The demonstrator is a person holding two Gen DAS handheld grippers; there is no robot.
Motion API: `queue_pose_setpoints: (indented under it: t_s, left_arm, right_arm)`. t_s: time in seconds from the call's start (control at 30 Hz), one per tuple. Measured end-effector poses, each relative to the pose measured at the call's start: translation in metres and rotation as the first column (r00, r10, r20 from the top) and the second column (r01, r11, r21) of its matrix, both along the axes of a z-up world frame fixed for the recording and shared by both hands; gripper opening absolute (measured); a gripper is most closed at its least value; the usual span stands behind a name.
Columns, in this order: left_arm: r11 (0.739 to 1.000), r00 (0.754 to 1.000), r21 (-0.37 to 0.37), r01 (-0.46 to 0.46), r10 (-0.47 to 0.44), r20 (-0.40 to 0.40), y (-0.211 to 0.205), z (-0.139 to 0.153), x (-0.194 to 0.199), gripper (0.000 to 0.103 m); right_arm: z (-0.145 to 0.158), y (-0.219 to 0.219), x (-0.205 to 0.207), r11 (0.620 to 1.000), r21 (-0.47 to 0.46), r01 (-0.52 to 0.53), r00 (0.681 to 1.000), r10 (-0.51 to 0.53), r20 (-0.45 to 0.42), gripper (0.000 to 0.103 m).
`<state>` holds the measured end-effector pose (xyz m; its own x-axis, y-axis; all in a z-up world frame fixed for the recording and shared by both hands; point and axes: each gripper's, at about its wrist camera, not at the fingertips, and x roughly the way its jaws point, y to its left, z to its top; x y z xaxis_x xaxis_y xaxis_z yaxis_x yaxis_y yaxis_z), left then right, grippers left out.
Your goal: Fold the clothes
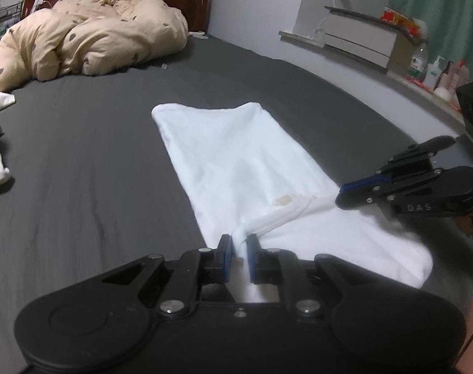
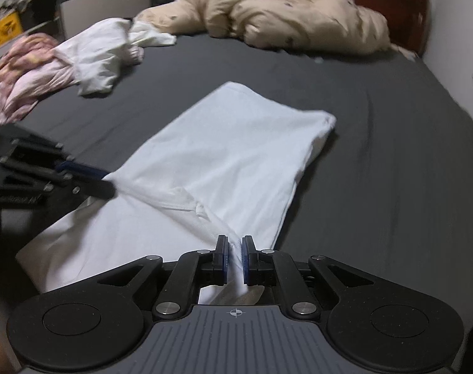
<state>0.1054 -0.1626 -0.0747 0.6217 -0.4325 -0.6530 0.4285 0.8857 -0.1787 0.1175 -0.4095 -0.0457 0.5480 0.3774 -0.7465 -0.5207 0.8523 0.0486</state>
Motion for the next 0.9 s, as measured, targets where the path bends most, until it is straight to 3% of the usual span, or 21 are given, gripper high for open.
queue_pose_setpoints:
  t_s: [0.2, 0.23, 0.33, 0.37, 0.4, 0.53, 0.77, 0.83, 0.9]
  left_arm:
    - [1.000, 1.000, -0.016, -0.004, 0.004, -0.006, 0.005, 0.000, 0.000, 0.013]
    - [1.000, 1.000, -0.024, -0.010, 0.010, -0.005, 0.007, 0.002, -0.001, 0.018]
    - [0.998, 1.000, -0.057, -0.021, 0.021, 0.001, 0.019, 0.010, -0.011, 0.026]
    - [0.997, 1.000, -0.074, -0.018, 0.018, -0.003, 0.025, 0.012, -0.016, 0.027]
    - [0.995, 1.000, -0.098, -0.010, 0.008, -0.013, 0.031, 0.015, -0.022, 0.028]
    - [0.987, 0.997, -0.149, 0.057, -0.063, -0.036, 0.047, 0.022, -0.051, 0.029]
    - [0.978, 0.979, -0.065, 0.200, -0.202, -0.023, 0.033, 0.015, -0.092, 0.029]
    - [0.976, 0.977, -0.041, 0.212, -0.213, -0.025, 0.025, 0.011, -0.094, 0.028]
    - [0.976, 0.976, -0.023, 0.217, -0.218, -0.026, 0.019, 0.008, -0.094, 0.021]
  right_arm:
    - [0.010, -0.025, -0.010, 0.987, 0.134, 0.091, 0.996, -0.087, -0.033, 0.009]
    - [0.014, -0.028, -0.018, 0.985, 0.144, 0.092, 0.996, -0.088, -0.034, 0.011]
    - [0.026, -0.037, -0.041, 0.980, 0.173, 0.096, 0.995, -0.091, -0.036, 0.046]
    - [0.030, -0.040, -0.049, 0.978, 0.183, 0.098, 0.995, -0.092, -0.037, 0.065]
    - [0.034, -0.042, -0.057, 0.976, 0.193, 0.099, 0.995, -0.093, -0.037, 0.068]
    - [0.049, -0.054, -0.088, 0.967, 0.232, 0.104, 0.994, -0.097, -0.041, 0.068]
    - [0.033, -0.030, -0.137, 0.994, 0.111, 0.010, 1.000, -0.008, -0.020, 0.067]
    - [0.028, -0.026, -0.141, 0.995, 0.102, 0.000, 1.000, 0.002, -0.019, 0.058]
    - [0.023, -0.023, -0.141, 0.995, 0.096, -0.003, 1.000, 0.005, -0.017, 0.039]
